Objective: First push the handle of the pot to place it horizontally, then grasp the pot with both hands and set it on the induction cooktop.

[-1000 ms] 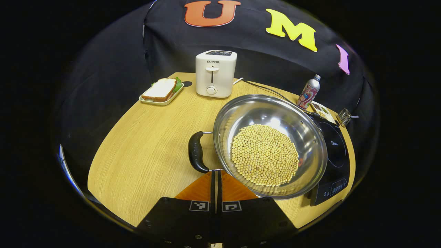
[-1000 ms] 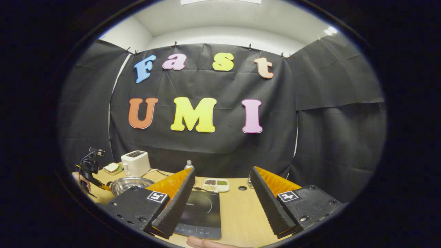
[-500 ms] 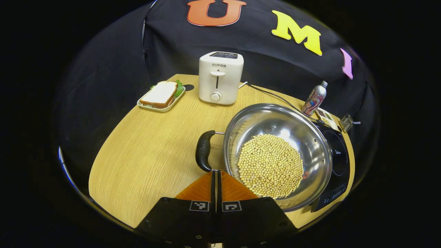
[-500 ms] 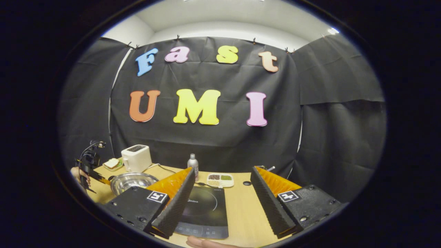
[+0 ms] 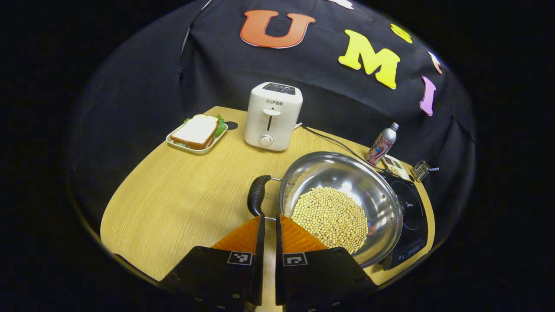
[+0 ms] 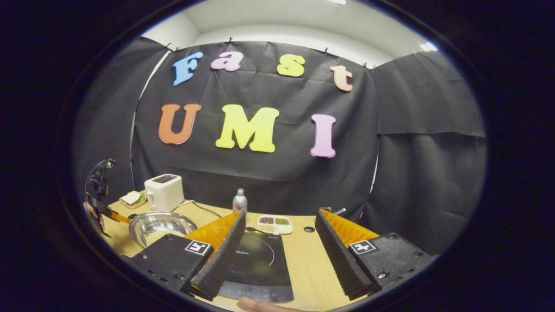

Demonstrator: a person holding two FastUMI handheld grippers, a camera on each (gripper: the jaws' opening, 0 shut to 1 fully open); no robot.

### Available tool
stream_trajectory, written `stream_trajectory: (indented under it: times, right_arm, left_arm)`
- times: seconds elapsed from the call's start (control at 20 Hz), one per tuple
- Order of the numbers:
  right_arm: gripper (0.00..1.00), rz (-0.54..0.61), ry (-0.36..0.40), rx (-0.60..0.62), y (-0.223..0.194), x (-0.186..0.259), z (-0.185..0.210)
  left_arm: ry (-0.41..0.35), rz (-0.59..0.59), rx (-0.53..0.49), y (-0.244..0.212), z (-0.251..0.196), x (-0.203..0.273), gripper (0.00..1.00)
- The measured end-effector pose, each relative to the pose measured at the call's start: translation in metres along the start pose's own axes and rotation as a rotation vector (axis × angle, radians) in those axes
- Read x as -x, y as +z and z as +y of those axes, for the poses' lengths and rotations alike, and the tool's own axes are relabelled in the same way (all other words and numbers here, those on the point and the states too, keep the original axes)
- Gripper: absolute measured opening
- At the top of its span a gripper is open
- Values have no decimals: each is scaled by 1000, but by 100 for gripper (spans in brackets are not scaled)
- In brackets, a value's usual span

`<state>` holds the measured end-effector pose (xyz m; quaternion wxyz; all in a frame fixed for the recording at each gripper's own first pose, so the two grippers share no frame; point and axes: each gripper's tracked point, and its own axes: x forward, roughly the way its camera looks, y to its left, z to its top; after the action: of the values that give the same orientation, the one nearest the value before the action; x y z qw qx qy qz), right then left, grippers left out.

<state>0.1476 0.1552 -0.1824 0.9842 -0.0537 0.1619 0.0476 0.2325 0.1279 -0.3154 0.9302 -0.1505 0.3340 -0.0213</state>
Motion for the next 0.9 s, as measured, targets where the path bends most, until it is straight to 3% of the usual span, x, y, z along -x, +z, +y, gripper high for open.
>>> stream_trajectory:
  times: [0.1,0.15,0.2,0.3,0.65,0.9]
  right_arm:
    - [98,42,44,-4,-12,-7,22]
    - [99,61,67,-8,-18,-12,33]
    - [99,72,74,-4,-23,-16,39]
    - [98,97,80,24,-33,-27,51]
    - [98,275,195,-7,-83,-67,112]
    - [100,403,274,-19,-118,-95,154]
  left_arm:
    - [7,-24,-11,2,2,9,8]
    - [-13,-40,-18,5,-3,14,17]
    - [-54,-44,-31,4,-13,19,34]
    - [-57,-60,-65,6,-13,27,95]
    - [-31,-59,-100,17,-11,21,94]
    - [-24,16,-107,14,-9,-2,94]
